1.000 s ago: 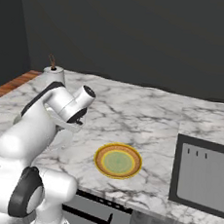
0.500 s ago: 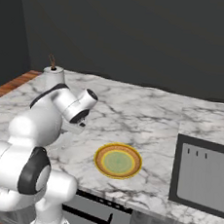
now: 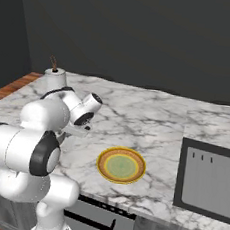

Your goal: Move the bowls from the cabinet to the plates on the dining table.

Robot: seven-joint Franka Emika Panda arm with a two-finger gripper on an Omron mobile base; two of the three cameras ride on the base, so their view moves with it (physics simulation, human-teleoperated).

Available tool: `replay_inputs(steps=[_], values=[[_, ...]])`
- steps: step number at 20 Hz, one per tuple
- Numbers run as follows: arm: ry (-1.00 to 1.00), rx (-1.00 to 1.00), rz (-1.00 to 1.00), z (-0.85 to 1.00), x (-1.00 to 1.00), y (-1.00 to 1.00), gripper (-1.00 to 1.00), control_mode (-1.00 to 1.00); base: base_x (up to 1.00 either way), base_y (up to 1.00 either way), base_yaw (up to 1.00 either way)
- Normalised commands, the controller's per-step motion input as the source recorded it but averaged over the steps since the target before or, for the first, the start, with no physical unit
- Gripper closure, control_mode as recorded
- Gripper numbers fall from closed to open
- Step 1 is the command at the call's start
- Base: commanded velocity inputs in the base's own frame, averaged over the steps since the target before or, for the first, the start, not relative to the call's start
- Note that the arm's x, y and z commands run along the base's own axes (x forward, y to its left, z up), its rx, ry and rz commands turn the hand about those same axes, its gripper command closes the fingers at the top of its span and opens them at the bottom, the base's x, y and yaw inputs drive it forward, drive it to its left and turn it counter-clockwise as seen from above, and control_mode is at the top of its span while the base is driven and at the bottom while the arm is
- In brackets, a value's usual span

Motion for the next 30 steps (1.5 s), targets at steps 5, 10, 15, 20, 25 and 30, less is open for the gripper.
replay_inputs(steps=[5, 10, 15, 20, 25, 30], values=[[0.01, 0.0, 0.0, -0.2, 0.28, 0.0, 1.0, -1.0, 0.0, 0.0, 0.0], [0.03, 0.0, 0.0, -0.24, 0.24, 0.0, 1.0, -1.0, 0.0, 0.0, 0.0], [0.04, 0.0, 0.0, -0.34, 0.13, 0.0, -1.0, -1.0, 0.0, 0.0, 0.0], [0.01, 0.01, 0.0, -0.23, 0.01, 0.0, -1.0, -1.0, 0.0, 0.0, 0.0], [0.0, 0.05, 0.09, 0.62, 0.02, 0.0, -1.0, -1.0, 0.0, 0.0, 0.0], [0.0, 0.0, 0.09, 0.88, 0.0, 0.0, -1.0, -1.0, 0.0, 0.0, 0.0]])
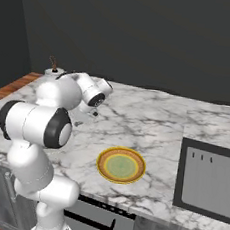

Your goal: Move the bowls from the cabinet to the plates on the dining table.

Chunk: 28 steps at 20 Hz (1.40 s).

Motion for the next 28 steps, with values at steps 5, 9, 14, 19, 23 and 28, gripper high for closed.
replay_inputs(steps=[5, 9, 14, 19, 23, 28], values=[[-0.03, 0.0, 0.0, 0.55, -0.32, 0.0, -1.0, -1.0, 0.0, 0.0, 0.0], [-0.08, 0.0, -0.1, 0.27, -0.78, -0.01, -1.0, -1.0, 0.0, 0.0, 0.0], [-0.15, 0.0, -0.13, 0.35, -0.93, 0.0, -1.0, -1.0, 0.0, 0.0, 0.0], [-0.12, 0.0, -0.1, 0.5, -0.95, 0.07, -1.0, -1.0, 0.0, 0.0, 0.0], [-0.02, 0.03, -0.05, 0.98, -0.83, 0.07, -1.0, -1.0, 0.0, 0.0, 0.0], [0.0, 0.14, -0.14, 0.8, -0.74, 0.0, -1.0, -1.0, 0.0, 0.0, 0.0]])
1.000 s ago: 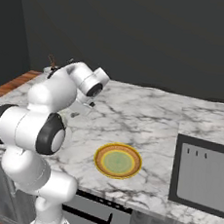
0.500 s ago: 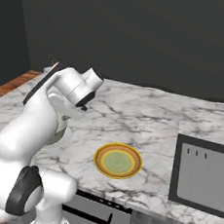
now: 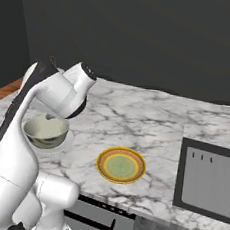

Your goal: Move the bowls from the cabinet to the plates on the dining table.

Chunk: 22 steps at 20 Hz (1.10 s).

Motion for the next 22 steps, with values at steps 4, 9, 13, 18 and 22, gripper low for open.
replay_inputs(steps=[4, 9, 13, 18, 22], values=[[0.1, 0.09, -0.31, 0.35, -0.28, 0.0, -1.0, -1.0, 0.0, 0.0, 0.0], [0.17, 0.09, -0.36, 0.23, -0.06, -0.07, -1.0, -1.0, 0.0, 0.0, 0.0], [0.21, 0.01, -0.33, 0.17, 0.0, -0.12, -1.0, -1.0, 0.0, 0.0, 0.0], [0.22, 0.02, -0.28, 0.38, -0.04, -0.06, -1.0, -1.0, 0.0, 0.0, 0.0], [0.22, 0.0, -0.22, 0.5, -0.12, 0.0, -1.0, -1.0, 0.0, 0.0, 0.0]])
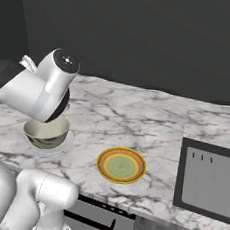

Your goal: Move the bowls from the cabinet to the plates on the dining table.

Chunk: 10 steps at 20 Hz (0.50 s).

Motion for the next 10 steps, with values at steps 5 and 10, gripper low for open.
replay_inputs(steps=[5, 10], values=[[0.25, 0.0, -0.19, 0.48, -0.13, -0.02, -1.0, -1.0, 0.0, 0.0, 0.0], [0.22, -0.04, -0.14, 0.51, -0.18, -0.13, -1.0, -1.0, 0.0, 0.0, 0.0]])
